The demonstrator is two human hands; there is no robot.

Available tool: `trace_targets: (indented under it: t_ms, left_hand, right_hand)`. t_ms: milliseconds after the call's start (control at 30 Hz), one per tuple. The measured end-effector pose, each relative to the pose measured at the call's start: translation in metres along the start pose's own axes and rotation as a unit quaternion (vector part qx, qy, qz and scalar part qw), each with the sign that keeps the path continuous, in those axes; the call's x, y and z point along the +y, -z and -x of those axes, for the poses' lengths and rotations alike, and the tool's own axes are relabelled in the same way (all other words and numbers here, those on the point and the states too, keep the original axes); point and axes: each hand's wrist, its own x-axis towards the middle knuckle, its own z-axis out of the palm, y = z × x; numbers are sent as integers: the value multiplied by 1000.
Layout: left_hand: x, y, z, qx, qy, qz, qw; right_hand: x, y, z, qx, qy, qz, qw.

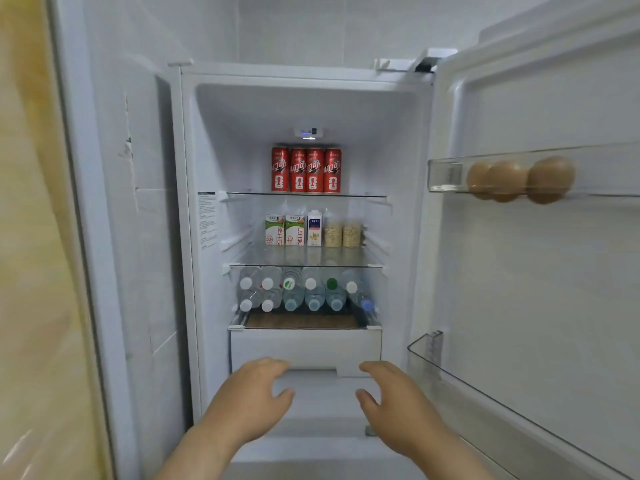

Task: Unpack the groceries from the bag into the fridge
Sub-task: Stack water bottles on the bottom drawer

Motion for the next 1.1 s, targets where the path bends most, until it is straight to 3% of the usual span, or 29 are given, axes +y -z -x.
trace_targets:
  t_ms: [633,967,1100]
  left_hand:
    - [112,-28,43,-75,-127,21,989]
    - [189,-64,53,-135,-261,77,953]
    - [210,-80,62,-192,-302,102,928]
  right_hand:
    - [39,70,135,16,-100,-17,995]
    - [41,110,214,72,-164,19,984]
    - [48,125,258,105,-230,46,966]
